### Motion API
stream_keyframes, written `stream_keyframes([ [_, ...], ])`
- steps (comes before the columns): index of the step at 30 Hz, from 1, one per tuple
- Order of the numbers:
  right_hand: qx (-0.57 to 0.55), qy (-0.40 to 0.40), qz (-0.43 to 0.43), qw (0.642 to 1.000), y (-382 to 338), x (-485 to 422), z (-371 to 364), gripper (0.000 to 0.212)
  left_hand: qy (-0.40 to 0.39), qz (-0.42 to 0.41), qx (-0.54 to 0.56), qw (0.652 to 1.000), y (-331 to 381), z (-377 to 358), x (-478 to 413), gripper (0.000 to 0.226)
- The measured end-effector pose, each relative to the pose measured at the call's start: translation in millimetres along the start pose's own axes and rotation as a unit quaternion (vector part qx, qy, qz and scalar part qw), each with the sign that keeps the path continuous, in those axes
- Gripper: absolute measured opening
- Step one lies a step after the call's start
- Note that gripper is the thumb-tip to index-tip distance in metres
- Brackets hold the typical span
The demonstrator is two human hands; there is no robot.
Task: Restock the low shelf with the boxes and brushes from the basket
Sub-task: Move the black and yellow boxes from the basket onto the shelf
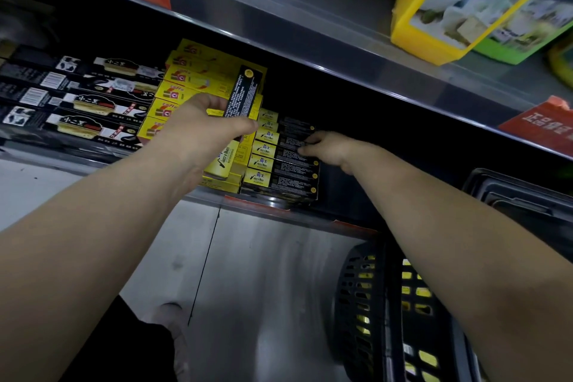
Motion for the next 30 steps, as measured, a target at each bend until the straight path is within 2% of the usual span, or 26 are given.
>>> stream_keyframes([
  [5,0.131,-0.022,0.029,0.991,-10,10,-6,0.063,-0.022,-0.010,-0.003,1.000,2,-8,0,0.049],
  [7,0.186,0.005,0.064,0.980,-28,20,0,0.073,-0.026,-0.015,-0.012,0.999,3,-9,0,0.050],
  [9,0.121,0.037,0.143,0.982,-57,38,13,0.090,-0.036,-0.016,-0.029,0.999,4,-11,1,0.044],
  [11,0.015,0.045,0.264,0.963,-91,71,24,0.096,-0.054,-0.013,-0.043,0.998,4,-14,2,0.042],
  [13,0.022,0.030,0.368,0.929,-114,102,22,0.079,-0.071,-0.008,-0.043,0.996,4,-17,3,0.044],
  [15,0.076,0.030,0.401,0.912,-120,112,17,0.053,-0.076,-0.011,-0.030,0.997,8,-20,4,0.040],
  [18,0.083,0.028,0.330,0.940,-102,92,27,0.041,-0.036,-0.005,0.035,0.999,13,-13,4,0.019],
  [21,0.064,0.078,0.220,0.970,-61,61,58,0.053,-0.012,-0.006,0.039,0.999,12,-4,1,0.008],
  [23,0.032,0.109,0.143,0.983,-31,41,77,0.066,-0.020,-0.030,-0.018,0.999,13,-2,-1,0.010],
  [25,0.016,0.112,0.085,0.990,-10,23,80,0.071,-0.041,-0.053,-0.065,0.996,14,-6,-1,0.017],
  [27,0.047,0.121,0.053,0.990,-2,8,74,0.066,-0.067,-0.057,-0.092,0.992,12,-12,-1,0.020],
  [30,0.144,0.125,0.049,0.980,-7,-10,49,0.049,-0.086,-0.055,-0.113,0.988,9,-16,-2,0.023],
])
Point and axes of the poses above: each hand's wrist, its own x-axis away from the middle knuckle, its own z-axis out of the back of the hand, y = z × x, the point moved 10 cm from there along -x, towards the middle knuckle, and after that the axes turned 8 degrees about -z, right-handed, at the moved point
